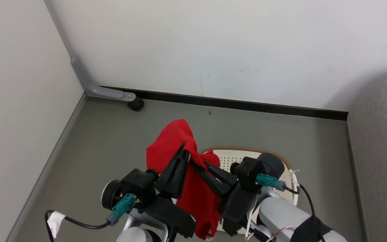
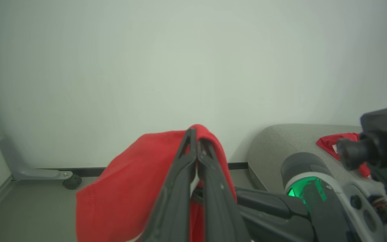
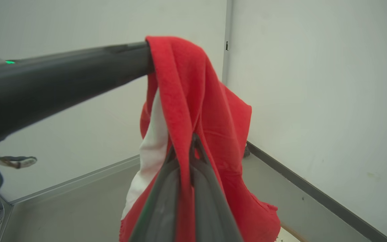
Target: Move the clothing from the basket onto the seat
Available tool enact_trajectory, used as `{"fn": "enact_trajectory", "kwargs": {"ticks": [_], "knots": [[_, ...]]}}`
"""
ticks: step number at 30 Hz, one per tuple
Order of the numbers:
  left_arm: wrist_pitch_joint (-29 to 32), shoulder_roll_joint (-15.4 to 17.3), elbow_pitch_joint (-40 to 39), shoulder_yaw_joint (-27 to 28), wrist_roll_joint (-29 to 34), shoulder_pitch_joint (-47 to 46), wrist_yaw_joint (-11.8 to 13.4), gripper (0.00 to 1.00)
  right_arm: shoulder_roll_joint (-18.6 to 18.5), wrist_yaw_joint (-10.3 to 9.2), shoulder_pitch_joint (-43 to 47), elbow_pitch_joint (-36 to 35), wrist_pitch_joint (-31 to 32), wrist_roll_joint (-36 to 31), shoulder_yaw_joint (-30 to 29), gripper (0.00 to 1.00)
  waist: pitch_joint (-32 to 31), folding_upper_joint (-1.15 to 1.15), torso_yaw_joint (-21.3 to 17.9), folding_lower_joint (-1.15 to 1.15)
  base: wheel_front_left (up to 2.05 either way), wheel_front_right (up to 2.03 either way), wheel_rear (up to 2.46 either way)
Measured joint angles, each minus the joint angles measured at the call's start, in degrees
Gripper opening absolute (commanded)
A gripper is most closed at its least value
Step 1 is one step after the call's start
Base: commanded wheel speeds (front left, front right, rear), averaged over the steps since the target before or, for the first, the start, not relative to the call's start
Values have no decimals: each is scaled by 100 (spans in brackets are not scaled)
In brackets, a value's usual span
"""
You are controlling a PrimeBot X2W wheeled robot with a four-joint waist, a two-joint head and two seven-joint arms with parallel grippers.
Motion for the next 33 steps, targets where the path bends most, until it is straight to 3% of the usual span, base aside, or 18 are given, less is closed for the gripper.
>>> {"fn": "enact_trajectory", "kwargs": {"ticks": [3,4,5,6,7,33], "knots": [[42,1,-7,7,-9,0,0,0,1,0,0,10,0,114,-52,0,2,0,-12,0,0,0,0],[42,1,-8,9,-10,1,0,11,0,0,0,10,0,169,-82,0,2,0,-18,0,0,0,0],[42,1,-8,13,-13,1,1,38,-3,0,0,9,0,203,-127,0,2,0,-26,0,0,0,0],[42,3,-8,16,-13,1,2,78,-12,0,0,5,0,221,-171,0,3,0,-36,0,0,0,0],[42,12,-14,40,-12,7,11,100,-24,0,-2,1,0,252,-193,0,3,0,-49,0,0,0,0],[-69,305,68,-73,105,376,-2,100,-682,0,52,-569,0,514,-1085,0,83,0,-1011,0,0,0,0]]}}
